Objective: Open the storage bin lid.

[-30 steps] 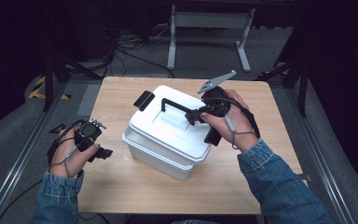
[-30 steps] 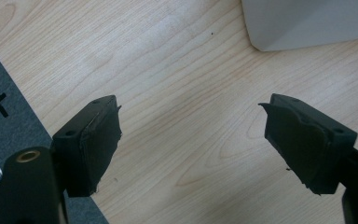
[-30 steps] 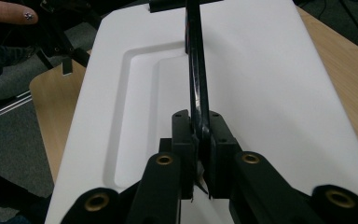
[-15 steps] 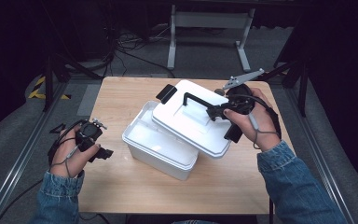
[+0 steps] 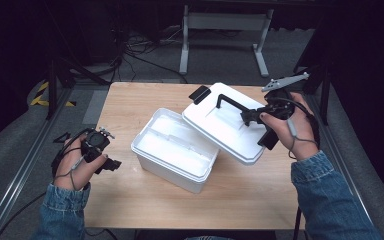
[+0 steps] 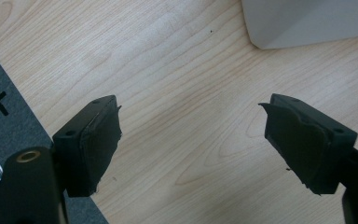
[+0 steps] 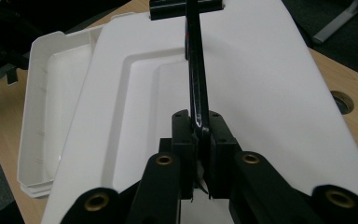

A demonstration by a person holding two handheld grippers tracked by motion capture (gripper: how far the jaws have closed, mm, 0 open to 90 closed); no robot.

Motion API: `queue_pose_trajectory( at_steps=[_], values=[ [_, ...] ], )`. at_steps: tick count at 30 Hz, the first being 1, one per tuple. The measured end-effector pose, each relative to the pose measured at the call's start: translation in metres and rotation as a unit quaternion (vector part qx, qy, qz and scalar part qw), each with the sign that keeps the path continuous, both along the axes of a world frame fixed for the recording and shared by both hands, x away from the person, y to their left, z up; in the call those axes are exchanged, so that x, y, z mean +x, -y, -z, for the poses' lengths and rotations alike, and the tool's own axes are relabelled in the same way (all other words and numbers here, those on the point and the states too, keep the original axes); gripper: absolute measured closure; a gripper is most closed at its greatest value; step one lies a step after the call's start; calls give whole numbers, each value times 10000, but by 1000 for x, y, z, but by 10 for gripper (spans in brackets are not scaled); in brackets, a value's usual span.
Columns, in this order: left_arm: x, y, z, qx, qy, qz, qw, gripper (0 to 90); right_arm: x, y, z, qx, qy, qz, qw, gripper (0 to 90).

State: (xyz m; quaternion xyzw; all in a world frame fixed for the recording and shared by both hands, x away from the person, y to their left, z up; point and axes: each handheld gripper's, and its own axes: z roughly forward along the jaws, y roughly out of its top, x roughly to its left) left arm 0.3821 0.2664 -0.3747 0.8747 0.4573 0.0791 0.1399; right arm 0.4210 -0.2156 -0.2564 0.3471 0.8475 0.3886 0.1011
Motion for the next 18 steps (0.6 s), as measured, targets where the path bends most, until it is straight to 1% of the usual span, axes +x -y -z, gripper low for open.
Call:
queue_pose_trajectory(
  at_steps=[2, 3, 5, 10, 13, 15, 18],
  values=[
    [0, 0, 0, 1, -1, -3, 10000, 190, 1, 3, 0, 13, 2, 32, 10000, 851],
    [0, 0, 0, -14, -23, -19, 10000, 190, 2, 8, 1, 13, -9, 93, 10000, 851],
    [0, 0, 0, 2, -4, -7, 10000, 190, 5, 15, 2, 16, -32, 197, 9998, 851],
    [0, 0, 1, 11, -19, -6, 10000, 190, 10, 31, 5, 9, -27, 426, 9991, 851],
    [0, 0, 1, 22, -16, -8, 10000, 190, 14, 42, 10, 30, -35, 613, 9981, 851],
    [0, 0, 1, 16, -11, -11, 10000, 190, 15, 44, 11, 51, -65, 646, 9979, 851],
    [-1, 0, 1, -2, -6, -3, 10000, 190, 22, 54, 18, 10, -97, 788, 9968, 851]
  ],
)
